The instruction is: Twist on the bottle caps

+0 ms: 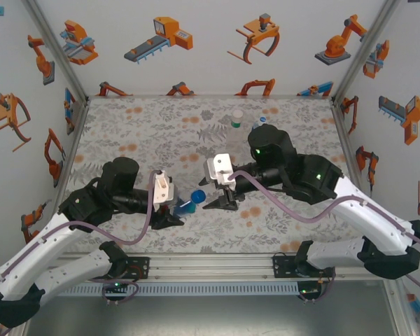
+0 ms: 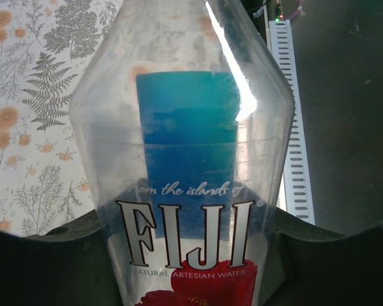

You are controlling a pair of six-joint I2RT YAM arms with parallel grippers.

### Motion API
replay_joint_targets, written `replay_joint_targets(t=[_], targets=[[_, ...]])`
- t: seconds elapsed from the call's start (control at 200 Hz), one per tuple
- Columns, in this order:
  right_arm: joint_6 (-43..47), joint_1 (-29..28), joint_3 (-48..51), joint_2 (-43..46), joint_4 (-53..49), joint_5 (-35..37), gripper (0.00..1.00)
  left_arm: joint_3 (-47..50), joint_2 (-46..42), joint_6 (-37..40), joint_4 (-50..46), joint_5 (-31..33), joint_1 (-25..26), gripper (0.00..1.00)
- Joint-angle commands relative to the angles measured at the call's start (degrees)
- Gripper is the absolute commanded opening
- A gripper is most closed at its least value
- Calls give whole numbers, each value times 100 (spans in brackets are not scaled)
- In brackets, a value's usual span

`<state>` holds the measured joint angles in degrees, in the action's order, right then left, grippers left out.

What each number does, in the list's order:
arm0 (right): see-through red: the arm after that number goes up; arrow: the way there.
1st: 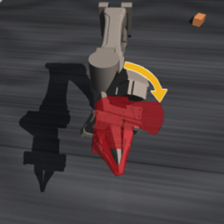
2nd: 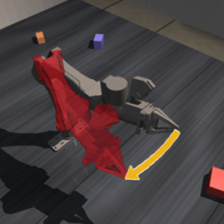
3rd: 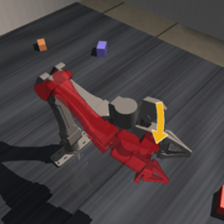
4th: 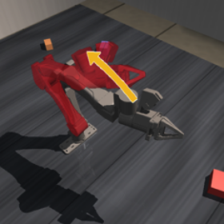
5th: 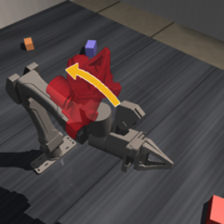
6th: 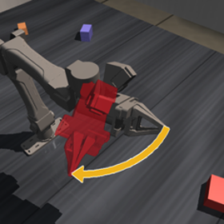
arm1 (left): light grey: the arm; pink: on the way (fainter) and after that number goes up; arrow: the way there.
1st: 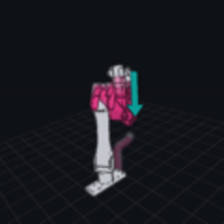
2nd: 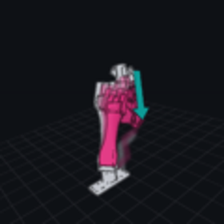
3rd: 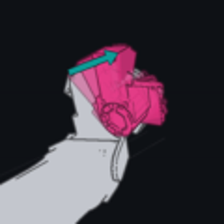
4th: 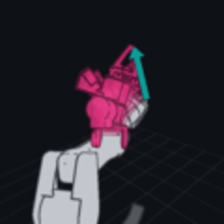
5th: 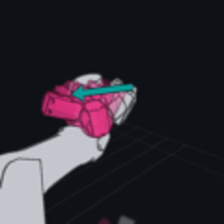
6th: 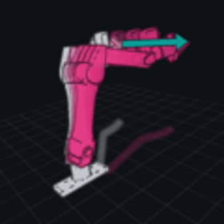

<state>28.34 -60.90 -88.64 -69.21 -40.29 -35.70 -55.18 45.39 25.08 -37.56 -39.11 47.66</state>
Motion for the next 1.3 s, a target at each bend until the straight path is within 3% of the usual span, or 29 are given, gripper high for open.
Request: replay_joint_targets(t=[0.0,0.471,0.591,0.661,0.771,0.951,1.177,1.292], targets=[[269,-14,-171,-36,36,-399,50,-151,-35,-82,-81,-252,24,4],[192,-19,-132,-107,83,-578,38,-129,-54,-56,-98,-233,24,4],[32,-23,-121,-114,111,-572,29,-142,-54,-55,-94,-234,25,4],[-363,-19,-68,-94,259,-454,19,-151,-58,-42,-102,-217,24,4],[-1724,-22,181,12,734,109,0,-133,-69,-21,-98,-132,24,4],[-5092,-20,538,147,1123,1660,0,-105,-11,18,-63,271,24,6],[-9572,-22,816,166,429,3064,0,-4,79,-20,272,882,24,7],[-10532,-72,1340,286,1033,3206,0,24,122,-15,412,989,29,7]])
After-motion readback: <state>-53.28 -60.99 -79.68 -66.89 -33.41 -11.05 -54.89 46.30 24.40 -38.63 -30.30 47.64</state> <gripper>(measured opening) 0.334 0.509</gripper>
